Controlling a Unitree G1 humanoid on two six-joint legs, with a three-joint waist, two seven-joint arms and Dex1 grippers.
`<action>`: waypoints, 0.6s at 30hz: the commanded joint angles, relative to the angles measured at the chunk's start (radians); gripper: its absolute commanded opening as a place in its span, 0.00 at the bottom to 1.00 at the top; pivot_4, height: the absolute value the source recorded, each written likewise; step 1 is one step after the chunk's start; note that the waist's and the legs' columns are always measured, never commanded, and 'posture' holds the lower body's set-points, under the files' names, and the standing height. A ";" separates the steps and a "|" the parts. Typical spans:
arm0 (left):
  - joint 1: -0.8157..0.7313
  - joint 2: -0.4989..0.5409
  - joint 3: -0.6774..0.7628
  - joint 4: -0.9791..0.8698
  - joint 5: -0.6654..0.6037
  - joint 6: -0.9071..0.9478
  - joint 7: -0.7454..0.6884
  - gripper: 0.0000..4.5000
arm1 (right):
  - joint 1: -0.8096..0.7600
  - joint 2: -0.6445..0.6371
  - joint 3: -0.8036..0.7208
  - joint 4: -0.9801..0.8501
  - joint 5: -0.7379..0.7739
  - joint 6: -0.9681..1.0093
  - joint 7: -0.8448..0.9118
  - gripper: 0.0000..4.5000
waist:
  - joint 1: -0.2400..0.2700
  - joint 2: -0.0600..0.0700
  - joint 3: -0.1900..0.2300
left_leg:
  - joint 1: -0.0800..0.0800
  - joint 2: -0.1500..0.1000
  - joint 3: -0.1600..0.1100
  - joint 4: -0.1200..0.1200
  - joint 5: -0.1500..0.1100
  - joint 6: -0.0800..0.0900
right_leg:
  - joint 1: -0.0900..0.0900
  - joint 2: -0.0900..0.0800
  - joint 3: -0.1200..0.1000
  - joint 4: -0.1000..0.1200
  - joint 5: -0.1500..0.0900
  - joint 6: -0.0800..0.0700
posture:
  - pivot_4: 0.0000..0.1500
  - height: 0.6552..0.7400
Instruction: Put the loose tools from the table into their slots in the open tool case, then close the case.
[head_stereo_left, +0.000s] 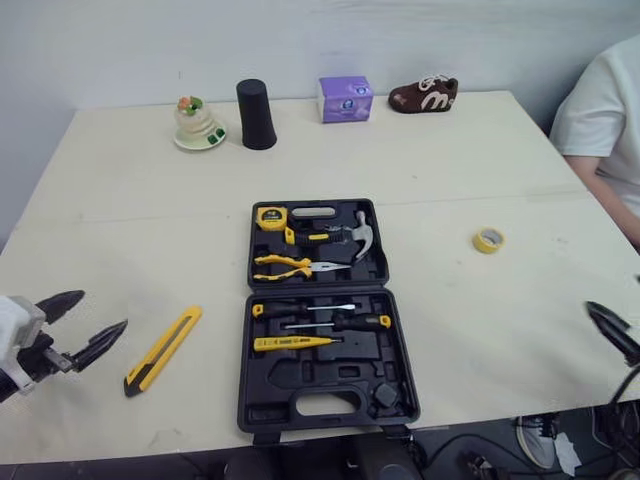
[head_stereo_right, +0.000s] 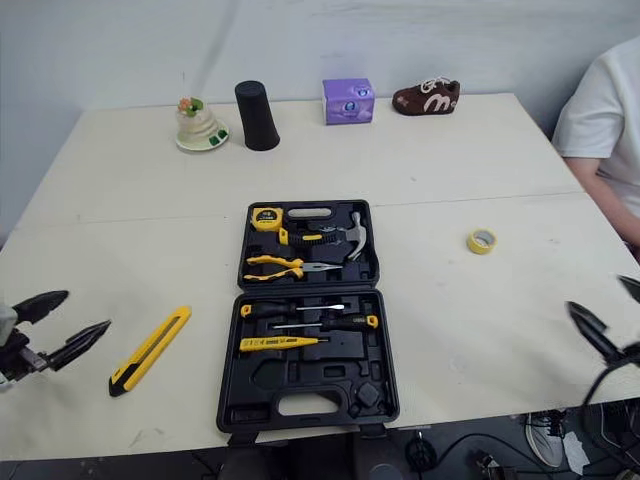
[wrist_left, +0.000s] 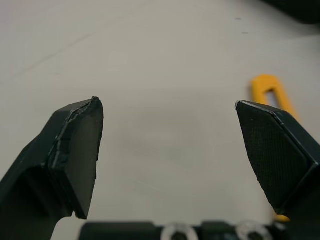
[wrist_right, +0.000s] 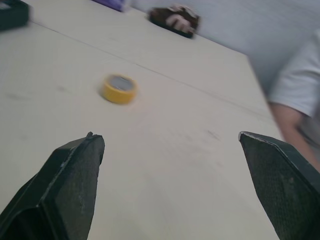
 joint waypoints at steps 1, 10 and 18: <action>0.050 0.032 -0.002 -0.120 -0.022 0.062 -0.054 0.98 | -0.017 0.024 0.092 -0.261 0.051 0.076 0.011 1.00 | 0.004 0.000 0.000 | 0.000 0.000 0.000 -0.002 0.001 -0.001 | -0.001 0.001 0.000 -0.001 0.000 0.000 | 1.00 1.00; 0.095 0.009 -0.097 -0.169 0.089 0.184 0.048 0.98 | -0.040 0.092 0.350 -0.663 0.084 0.210 0.033 1.00 | 0.027 0.000 0.001 | -0.003 0.001 -0.001 -0.004 -0.001 -0.004 | -0.004 0.004 -0.001 -0.001 -0.004 -0.003 | 1.00 1.00; 0.074 -0.044 -0.219 -0.128 0.173 0.151 0.088 0.98 | -0.057 0.093 0.419 -0.736 0.077 0.215 0.092 1.00 | 0.033 -0.001 0.000 | -0.004 0.001 -0.001 -0.002 -0.003 0.000 | -0.004 0.003 -0.001 -0.002 -0.004 -0.003 | 1.00 1.00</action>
